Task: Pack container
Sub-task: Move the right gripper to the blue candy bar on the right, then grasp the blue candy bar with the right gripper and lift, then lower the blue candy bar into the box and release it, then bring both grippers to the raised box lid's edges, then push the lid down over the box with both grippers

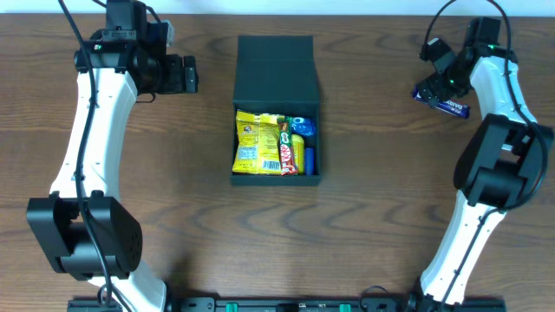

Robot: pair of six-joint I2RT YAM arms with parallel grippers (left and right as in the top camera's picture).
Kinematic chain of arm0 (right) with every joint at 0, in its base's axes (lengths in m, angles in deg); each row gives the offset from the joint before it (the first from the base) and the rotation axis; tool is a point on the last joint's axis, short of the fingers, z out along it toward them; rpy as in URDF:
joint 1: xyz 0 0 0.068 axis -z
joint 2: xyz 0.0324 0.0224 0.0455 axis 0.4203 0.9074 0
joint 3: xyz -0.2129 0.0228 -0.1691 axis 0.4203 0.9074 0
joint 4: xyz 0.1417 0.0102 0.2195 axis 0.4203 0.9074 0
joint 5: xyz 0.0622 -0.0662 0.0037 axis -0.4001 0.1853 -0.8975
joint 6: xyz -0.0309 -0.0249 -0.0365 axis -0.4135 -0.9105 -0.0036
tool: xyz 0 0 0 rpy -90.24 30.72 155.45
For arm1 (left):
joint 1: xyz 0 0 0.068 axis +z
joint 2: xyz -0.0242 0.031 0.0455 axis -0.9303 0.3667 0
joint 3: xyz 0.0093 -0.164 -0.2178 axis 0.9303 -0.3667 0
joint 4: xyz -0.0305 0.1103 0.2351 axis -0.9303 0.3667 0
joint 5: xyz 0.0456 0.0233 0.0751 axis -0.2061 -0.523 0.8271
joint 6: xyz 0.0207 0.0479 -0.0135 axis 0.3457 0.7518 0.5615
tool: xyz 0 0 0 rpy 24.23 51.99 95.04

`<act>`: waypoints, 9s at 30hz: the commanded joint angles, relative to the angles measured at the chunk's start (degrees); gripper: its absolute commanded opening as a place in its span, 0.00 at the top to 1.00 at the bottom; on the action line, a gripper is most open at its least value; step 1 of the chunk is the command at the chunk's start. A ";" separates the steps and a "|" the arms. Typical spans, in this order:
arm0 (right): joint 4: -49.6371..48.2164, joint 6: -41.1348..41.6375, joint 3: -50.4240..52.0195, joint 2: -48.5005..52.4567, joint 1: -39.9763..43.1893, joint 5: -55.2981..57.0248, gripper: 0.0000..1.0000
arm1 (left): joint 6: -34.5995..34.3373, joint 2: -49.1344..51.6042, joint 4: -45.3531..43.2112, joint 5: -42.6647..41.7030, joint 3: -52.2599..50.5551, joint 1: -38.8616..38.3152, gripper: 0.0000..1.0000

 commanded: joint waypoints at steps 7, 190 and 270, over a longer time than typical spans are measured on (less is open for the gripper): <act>3.65 2.86 -0.11 -2.01 0.15 -7.32 0.05 | -1.49 -1.46 0.13 -0.22 1.40 0.13 0.05; -11.32 74.20 21.77 -16.87 -22.80 -11.65 0.99 | -17.66 21.18 -15.82 -16.28 1.75 -2.78 0.94; -7.48 47.71 -1.20 -14.88 -20.22 -53.94 0.99 | 4.50 16.52 -6.01 -40.09 26.12 -3.15 0.94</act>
